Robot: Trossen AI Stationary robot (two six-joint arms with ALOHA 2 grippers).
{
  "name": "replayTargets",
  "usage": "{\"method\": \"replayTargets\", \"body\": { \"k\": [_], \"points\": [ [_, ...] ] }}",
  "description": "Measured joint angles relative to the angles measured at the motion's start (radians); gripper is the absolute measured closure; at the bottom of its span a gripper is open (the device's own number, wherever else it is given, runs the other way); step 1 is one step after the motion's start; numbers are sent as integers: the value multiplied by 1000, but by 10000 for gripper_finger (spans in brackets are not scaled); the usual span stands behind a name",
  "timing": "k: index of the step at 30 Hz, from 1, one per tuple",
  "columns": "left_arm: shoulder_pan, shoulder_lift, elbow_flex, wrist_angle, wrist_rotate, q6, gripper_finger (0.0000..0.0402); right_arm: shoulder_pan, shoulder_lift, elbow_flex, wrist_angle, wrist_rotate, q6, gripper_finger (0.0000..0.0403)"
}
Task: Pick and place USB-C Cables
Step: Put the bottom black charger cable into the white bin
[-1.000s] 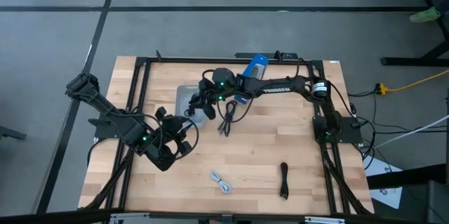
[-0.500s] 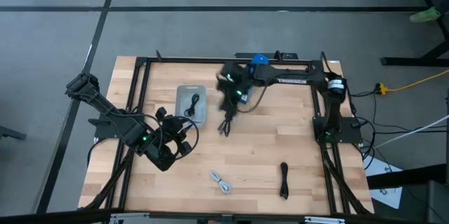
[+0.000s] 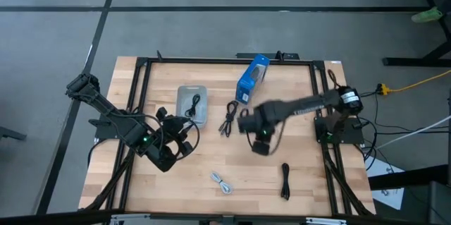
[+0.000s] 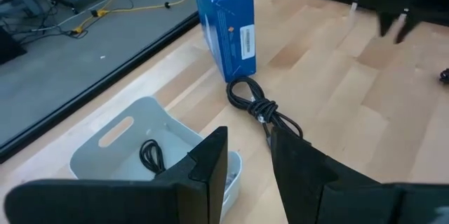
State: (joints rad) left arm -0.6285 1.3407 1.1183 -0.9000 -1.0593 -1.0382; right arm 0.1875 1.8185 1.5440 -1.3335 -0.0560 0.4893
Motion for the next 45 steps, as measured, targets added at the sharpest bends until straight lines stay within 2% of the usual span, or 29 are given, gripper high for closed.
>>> {"method": "replayTargets", "body": {
  "k": [4, 12, 20, 23, 28, 34, 38, 43, 45],
  "points": [
    [0, 0, 0, 4, 1, 0, 298, 157, -3, -39, -11, 13, 195, 312],
    [10, 0, 0, 26, -5, -2, 298, 424, -3, -95, 50, 24, 702, 312],
    [48, 0, 0, 31, 1, -32, 298, 587, -3, -97, 127, 209, 1030, 312],
    [54, 1, 0, 31, 3, -66, 298, 619, -3, -97, 133, 271, 1101, 312],
    [52, 1, 0, 31, 6, -82, 298, 639, 4, -97, 131, 302, 1237, 312],
    [50, 2, 0, 46, 6, -85, 298, 649, 72, -96, 118, 309, 1515, 312],
    [50, 2, 0, 49, 6, -81, 298, 659, 137, -96, 133, 292, 1598, 312],
    [50, 2, 0, 49, 12, -78, 298, 667, 177, -96, 76, 171, 1692, 312],
    [50, 2, 0, 48, 18, -77, 298, 674, 181, -96, 70, 161, 1729, 312]
  ]
}}
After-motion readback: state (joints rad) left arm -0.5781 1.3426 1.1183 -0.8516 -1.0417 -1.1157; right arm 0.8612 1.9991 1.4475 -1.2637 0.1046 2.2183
